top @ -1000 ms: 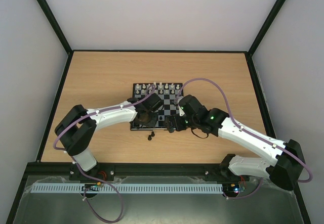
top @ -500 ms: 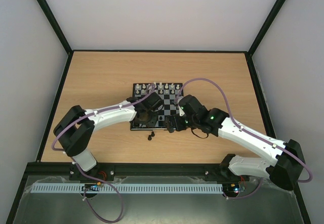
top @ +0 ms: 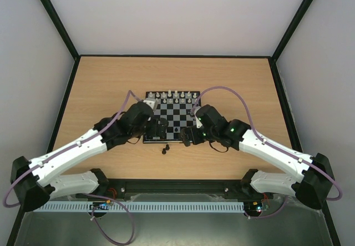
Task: Set up the chess pieces on the board
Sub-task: Pick up the chess piece at the center of the board.
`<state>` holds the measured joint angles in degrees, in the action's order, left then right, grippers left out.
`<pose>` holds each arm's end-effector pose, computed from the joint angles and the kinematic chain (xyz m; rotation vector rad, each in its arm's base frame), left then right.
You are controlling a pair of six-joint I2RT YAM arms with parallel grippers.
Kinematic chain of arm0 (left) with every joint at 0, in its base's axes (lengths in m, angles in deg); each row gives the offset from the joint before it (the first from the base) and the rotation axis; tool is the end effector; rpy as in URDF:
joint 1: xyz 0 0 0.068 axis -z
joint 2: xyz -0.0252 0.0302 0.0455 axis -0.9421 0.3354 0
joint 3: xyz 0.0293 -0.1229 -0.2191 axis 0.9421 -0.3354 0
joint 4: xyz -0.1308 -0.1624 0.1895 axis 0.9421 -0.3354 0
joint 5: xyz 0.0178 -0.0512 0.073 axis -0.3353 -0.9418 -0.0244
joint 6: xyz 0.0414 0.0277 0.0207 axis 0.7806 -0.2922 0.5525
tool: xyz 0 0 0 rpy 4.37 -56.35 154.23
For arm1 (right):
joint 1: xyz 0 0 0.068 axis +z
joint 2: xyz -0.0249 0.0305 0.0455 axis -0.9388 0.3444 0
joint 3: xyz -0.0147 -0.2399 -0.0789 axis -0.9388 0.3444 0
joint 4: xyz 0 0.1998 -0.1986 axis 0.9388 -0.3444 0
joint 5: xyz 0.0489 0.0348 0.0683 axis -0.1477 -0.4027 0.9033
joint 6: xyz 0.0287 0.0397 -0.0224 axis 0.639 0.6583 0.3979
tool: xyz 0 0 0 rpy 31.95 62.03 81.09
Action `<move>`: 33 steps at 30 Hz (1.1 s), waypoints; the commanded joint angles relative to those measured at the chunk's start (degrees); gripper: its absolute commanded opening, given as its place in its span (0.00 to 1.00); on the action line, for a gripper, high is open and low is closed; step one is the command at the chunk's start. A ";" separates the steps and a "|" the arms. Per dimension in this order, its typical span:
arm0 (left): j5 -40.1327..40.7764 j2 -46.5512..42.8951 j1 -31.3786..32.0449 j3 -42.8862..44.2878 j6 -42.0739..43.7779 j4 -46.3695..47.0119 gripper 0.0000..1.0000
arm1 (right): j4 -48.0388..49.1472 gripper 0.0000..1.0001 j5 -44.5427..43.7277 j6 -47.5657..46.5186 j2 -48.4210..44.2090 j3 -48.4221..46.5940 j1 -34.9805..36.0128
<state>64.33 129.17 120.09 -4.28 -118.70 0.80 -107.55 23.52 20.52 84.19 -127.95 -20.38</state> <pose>0.1797 -0.2045 0.2745 0.2631 2.3404 -0.5850 0.1793 0.2111 0.2529 -0.4898 2.2959 0.7223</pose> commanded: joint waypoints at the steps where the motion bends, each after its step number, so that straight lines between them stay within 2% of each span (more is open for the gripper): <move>1: -1.96 -3.63 0.28 -5.88 -1.55 4.92 0.99 | 1.85 0.98 2.25 1.48 -0.70 2.94 0.42; 17: -3.95 -1.56 0.29 -12.65 -3.36 13.00 0.99 | 9.90 0.99 3.84 5.31 -2.14 11.80 2.57; 33: -5.39 0.89 0.28 -13.69 -2.95 16.84 0.99 | 10.95 0.99 2.99 7.67 -5.39 16.88 3.10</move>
<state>59.52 128.40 120.27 -18.14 -122.06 15.68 -97.27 26.99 26.99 79.67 -112.56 -17.65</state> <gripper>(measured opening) 0.990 0.986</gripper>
